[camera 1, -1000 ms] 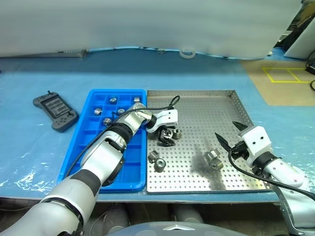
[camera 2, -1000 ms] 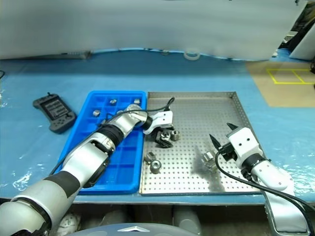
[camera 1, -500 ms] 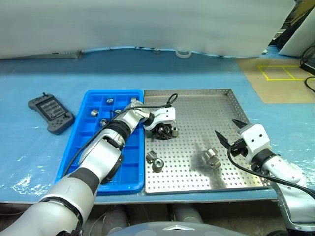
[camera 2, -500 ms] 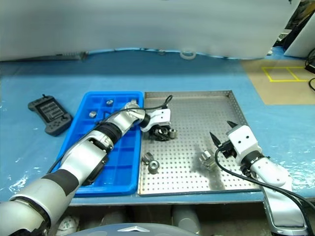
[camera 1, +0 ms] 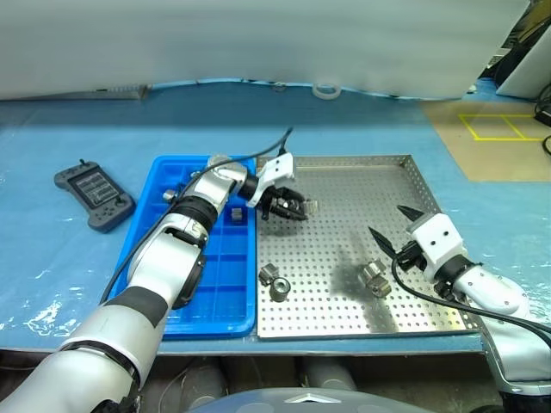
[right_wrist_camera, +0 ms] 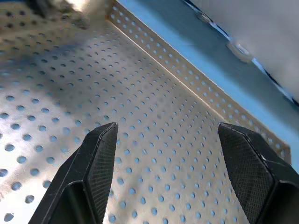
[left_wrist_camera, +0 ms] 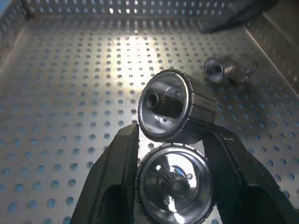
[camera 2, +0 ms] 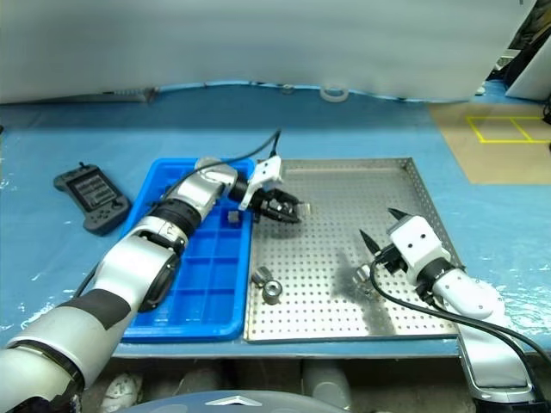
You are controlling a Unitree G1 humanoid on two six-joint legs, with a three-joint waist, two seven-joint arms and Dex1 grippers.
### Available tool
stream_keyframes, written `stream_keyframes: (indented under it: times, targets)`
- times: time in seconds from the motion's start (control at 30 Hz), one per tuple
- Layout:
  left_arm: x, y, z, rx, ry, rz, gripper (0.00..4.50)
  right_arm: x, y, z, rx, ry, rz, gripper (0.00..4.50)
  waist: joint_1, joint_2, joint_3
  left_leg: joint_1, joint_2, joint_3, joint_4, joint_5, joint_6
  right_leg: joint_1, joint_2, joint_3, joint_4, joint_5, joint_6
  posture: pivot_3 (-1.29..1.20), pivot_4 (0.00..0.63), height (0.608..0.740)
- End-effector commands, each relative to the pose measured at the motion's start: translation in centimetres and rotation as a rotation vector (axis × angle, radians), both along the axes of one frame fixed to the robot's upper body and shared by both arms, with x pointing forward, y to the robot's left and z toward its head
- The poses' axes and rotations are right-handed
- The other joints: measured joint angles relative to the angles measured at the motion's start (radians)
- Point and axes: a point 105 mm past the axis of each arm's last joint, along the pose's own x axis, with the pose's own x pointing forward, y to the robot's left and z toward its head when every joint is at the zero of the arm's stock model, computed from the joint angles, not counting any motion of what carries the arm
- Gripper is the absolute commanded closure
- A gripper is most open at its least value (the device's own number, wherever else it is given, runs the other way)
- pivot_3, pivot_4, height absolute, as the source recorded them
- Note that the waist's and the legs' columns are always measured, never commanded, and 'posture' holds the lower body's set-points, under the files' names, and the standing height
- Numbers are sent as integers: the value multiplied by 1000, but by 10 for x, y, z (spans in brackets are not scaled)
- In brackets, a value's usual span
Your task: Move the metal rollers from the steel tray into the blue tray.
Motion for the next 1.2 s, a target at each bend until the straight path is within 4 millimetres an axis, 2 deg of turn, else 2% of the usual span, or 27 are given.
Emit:
stream_keyframes:
  times: [0.03,0.17,0.27,0.43,0.57,0.87,0.97,1.2]
  targets:
    - [-9,-8,10,-47,-13,-65,2755,-2,27,26,-81,-86,155,903,0,0,0,0,-1,0,0,-1,1,0,-1,0,0,-1,-1,-393,150,740]
    - [-20,-17,-8,2,-15,-112,2755,8,38,21,-226,-85,241,903,4,0,0,0,-3,0,2,-2,5,1,-3,-1,1,-3,-5,-387,150,740]
    - [-28,-22,-20,46,-46,-152,2755,13,46,23,-254,-87,287,903,13,0,0,-2,-4,0,3,-3,7,1,-4,-1,2,-3,-6,-383,150,740]
    - [-34,-32,-15,18,-50,-178,2755,15,49,21,-272,-79,315,903,28,0,1,-3,-4,0,4,-4,8,0,-5,-1,3,-2,-7,-384,150,740]
    - [-32,-32,-15,13,-48,-163,2755,10,50,18,-259,-59,323,903,30,0,1,-3,-5,0,6,-4,9,0,-6,-1,3,-2,-7,-387,150,740]
    - [-27,-22,-20,36,-48,-136,2755,-5,20,16,-262,10,275,903,42,0,1,-3,-5,0,7,-4,10,1,-6,-1,3,-2,-7,-387,150,740]
    - [-28,-25,-22,37,-52,-136,2755,-10,28,15,-222,33,316,903,44,0,1,-2,-5,0,8,-4,10,1,-6,0,4,-2,-7,-390,150,740]
    - [-30,-30,-21,23,-53,-136,2755,-6,49,3,-195,52,368,903,46,0,1,-3,-5,0,9,-4,10,1,-6,0,4,-2,-7,-402,150,740]
